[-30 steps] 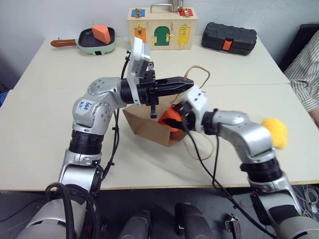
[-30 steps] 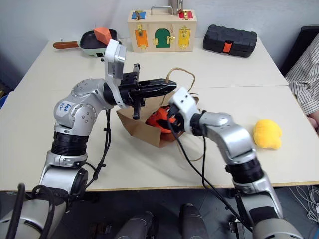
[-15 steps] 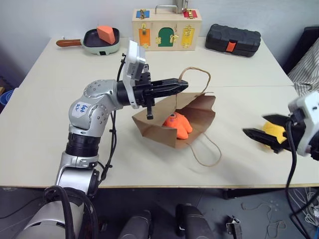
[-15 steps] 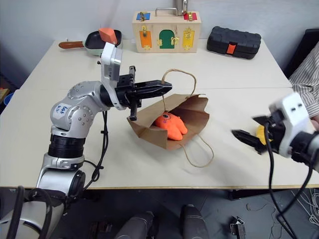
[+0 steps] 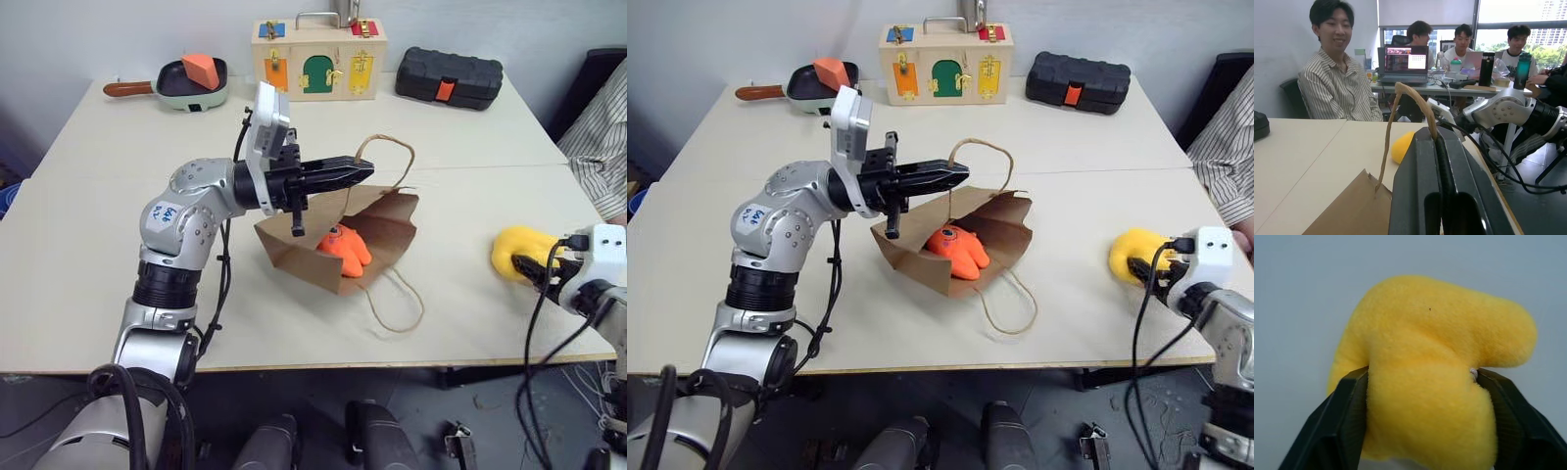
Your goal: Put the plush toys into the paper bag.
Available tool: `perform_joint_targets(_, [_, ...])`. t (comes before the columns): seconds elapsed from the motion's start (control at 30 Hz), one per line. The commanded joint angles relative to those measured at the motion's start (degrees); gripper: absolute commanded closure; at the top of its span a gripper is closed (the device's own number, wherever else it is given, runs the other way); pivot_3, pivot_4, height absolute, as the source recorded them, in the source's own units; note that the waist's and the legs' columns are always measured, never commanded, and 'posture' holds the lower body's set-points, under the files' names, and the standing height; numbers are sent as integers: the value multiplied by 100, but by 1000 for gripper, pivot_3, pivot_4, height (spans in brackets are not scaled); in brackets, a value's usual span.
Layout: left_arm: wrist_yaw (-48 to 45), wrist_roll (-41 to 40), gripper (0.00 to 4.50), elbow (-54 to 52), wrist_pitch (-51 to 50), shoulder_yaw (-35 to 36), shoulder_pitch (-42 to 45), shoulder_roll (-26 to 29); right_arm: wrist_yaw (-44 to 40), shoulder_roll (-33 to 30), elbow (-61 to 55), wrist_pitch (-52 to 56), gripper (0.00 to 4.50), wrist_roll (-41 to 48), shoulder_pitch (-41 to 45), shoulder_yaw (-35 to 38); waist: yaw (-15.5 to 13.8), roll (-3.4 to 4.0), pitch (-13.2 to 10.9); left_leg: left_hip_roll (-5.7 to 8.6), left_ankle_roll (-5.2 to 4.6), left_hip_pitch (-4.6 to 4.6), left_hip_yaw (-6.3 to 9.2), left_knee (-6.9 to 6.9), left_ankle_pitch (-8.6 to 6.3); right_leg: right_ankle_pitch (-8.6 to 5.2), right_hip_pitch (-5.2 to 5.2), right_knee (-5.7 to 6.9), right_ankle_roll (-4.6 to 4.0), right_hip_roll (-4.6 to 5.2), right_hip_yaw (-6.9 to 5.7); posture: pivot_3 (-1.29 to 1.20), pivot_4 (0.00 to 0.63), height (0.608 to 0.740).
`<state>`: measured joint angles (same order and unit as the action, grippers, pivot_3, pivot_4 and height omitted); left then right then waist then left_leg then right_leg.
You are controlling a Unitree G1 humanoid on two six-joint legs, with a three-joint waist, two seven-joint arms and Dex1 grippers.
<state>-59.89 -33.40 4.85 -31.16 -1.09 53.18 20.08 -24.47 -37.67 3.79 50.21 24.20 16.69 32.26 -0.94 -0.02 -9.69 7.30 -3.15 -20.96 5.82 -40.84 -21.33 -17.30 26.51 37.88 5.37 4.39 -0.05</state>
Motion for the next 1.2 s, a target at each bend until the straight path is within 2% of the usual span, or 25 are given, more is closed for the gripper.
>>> perform_joint_targets(0.03, [-12, -61, 4500, -224, 59, 64, 83, 30, 12, -108, -2, 65, 2703, 32, -182, 58, -36, 0, 0, 0, 0, 0, 1, -1, 0, 0, -1, -1, 0, -1, -1, 0, 150, 740])
perform_joint_targets(0.13, [-3, -52, 4500, -240, 51, 85, 65, 76, -290, -242, -559, 29, 3632, 274, -273, 56, -45, 0, 0, 1, 0, -3, 2, -6, 0, 0, -3, -1, 0, 2, -1, 0, 150, 740])
perform_joint_targets(0.23, [10, -51, 4500, -255, 48, 93, 39, 115, -766, -326, -1656, 440, 4368, 1197, -35, 109, -25, 1, 0, 1, 0, -6, 2, -3, 0, 0, 2, 0, 0, 1, 0, 0, 150, 740])
perform_joint_targets(0.33, [30, -62, 4500, -291, 37, 89, 22, 127, -1051, -367, -2576, 1025, 4402, 2250, 420, -128, 54, 2, 0, -1, 1, -5, 1, 2, -1, 0, 10, 4, 0, -7, 8, 0, 150, 740])
perform_joint_targets(0.43, [45, -62, 4500, -304, 33, 83, 37, 124, -1231, -454, -3100, 1355, 4402, 2820, 824, -702, 74, 1, 0, -5, 3, -5, 9, 2, -2, 0, 9, -1, 0, -8, 1, 0, 150, 740])
perform_joint_targets(0.57, [58, -49, 4500, -250, 50, 98, 125, 122, -1195, -505, -3192, 1265, 4402, 2512, 1232, -1786, 14, 0, -1, 0, 2, -10, 16, -3, -2, 0, 4, -8, 0, -2, -6, 0, 150, 740])
perform_joint_targets(0.77, [104, -39, 4500, -260, 60, 119, 138, 132, -1523, -775, -3129, 768, 4402, 2125, 1145, -2244, -65, -1, -1, 4, -1, -21, 23, -6, -4, 0, 6, -9, 0, 3, -17, 0, 150, 740])
perform_joint_targets(0.87, [114, -68, 4500, -311, 40, 114, 108, 126, -1443, -678, -3056, 600, 4402, 1878, 1215, -2600, -45, -2, -2, 3, -2, -20, 24, -5, -4, 0, 5, -9, 0, 2, -18, 0, 150, 740])
perform_joint_targets(1.03, [89, -87, 4500, -299, 30, 94, 125, 86, -1001, 38, -2379, 290, 4402, 1074, 1845, -3551, 64, -2, -1, 1, -1, -14, 16, -3, -4, 0, 10, -4, 0, -1, -10, 0, 150, 740])
perform_joint_targets(1.2, [35, -85, 4500, -245, 37, 68, 162, 61, -626, 954, -1240, -223, 4402, 258, 2372, -4158, 122, -1, -1, 1, -1, -15, 20, -5, -4, 0, 9, 1, 0, 0, -16, 0, 150, 740])
